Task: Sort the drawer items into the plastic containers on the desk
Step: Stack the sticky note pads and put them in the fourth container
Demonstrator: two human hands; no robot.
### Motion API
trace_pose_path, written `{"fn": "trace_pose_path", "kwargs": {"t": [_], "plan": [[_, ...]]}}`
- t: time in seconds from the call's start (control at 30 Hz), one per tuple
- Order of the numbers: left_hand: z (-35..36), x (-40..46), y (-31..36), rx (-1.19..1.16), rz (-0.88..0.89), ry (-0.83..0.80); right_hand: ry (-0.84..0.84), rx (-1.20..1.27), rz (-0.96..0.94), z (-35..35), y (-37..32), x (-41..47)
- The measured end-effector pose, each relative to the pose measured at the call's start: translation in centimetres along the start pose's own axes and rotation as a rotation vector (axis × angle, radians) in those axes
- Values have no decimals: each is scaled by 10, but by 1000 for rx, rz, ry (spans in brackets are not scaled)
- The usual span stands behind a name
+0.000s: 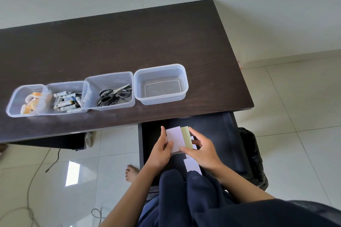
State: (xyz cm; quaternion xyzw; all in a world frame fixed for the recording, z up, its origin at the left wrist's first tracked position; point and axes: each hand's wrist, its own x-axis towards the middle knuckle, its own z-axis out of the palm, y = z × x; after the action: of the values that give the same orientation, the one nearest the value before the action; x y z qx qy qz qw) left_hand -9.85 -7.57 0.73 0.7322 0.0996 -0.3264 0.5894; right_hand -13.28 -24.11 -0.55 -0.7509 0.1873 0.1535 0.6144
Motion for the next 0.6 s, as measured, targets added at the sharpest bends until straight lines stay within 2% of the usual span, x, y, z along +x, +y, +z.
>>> {"fn": "trace_pose_path", "kwargs": {"t": [0.27, 0.6], "plan": [[1, 3, 0, -2, -23, 32, -32, -18, -34, -4, 2, 2], [3, 2, 9, 6, 13, 31, 18, -80, -80, 1, 3, -2]]}}
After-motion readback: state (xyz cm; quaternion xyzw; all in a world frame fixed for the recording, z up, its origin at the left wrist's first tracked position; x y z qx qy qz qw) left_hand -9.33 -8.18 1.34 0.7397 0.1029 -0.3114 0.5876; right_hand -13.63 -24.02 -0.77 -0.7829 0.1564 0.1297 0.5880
